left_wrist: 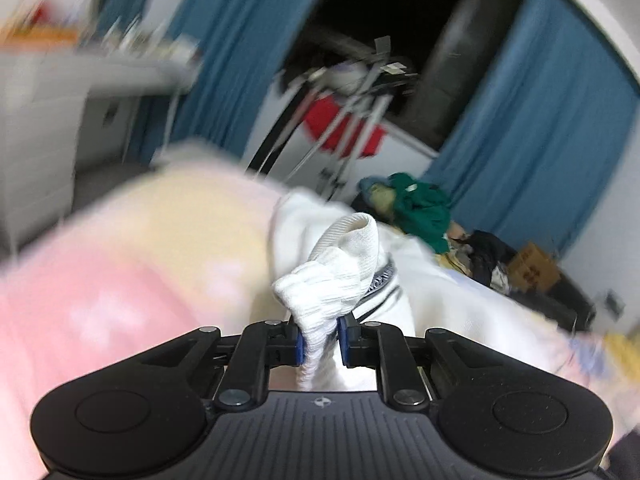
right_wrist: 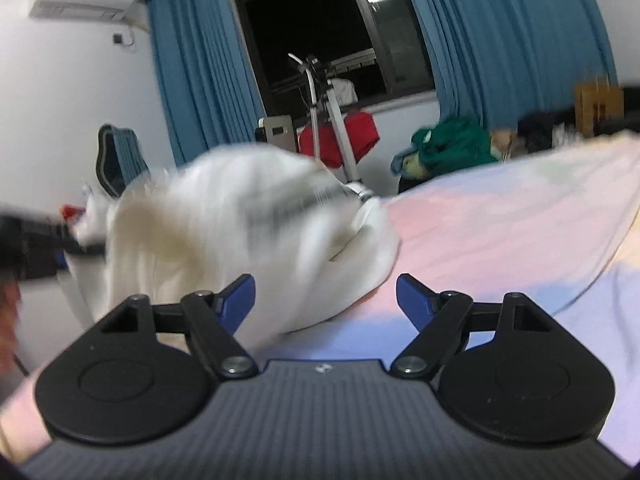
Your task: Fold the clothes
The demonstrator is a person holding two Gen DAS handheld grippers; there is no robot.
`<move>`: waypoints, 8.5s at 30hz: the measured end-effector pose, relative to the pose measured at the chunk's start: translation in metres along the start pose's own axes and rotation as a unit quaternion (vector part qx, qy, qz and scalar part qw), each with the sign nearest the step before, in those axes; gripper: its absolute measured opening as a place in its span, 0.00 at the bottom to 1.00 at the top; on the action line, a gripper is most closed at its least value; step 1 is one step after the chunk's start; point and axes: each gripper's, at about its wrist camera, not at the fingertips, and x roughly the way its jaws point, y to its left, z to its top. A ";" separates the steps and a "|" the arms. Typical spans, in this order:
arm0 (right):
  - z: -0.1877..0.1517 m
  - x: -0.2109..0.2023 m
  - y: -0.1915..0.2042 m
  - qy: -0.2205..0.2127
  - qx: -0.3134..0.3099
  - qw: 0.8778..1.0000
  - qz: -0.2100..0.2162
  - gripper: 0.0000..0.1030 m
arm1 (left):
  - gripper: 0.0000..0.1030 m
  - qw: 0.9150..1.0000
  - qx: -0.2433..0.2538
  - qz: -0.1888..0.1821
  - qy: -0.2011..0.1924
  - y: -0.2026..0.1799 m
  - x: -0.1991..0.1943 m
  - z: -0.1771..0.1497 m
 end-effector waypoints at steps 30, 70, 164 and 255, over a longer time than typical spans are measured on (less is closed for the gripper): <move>-0.031 0.039 -0.006 0.165 0.189 0.967 0.042 0.34 | 0.25 0.986 -0.130 0.053 0.094 0.076 0.044 0.011; -0.111 0.118 0.190 0.266 0.254 0.895 0.253 0.27 | 0.24 0.988 -0.025 0.155 -0.013 0.164 0.004 0.195; 0.006 0.027 -0.094 0.049 0.123 0.984 -0.121 0.85 | 0.02 0.943 0.321 -0.074 -0.048 -0.257 0.118 -0.007; 0.021 -0.022 -0.269 -0.035 0.514 0.849 -0.120 0.10 | 0.03 0.968 0.173 -0.144 0.115 -0.140 0.057 -0.124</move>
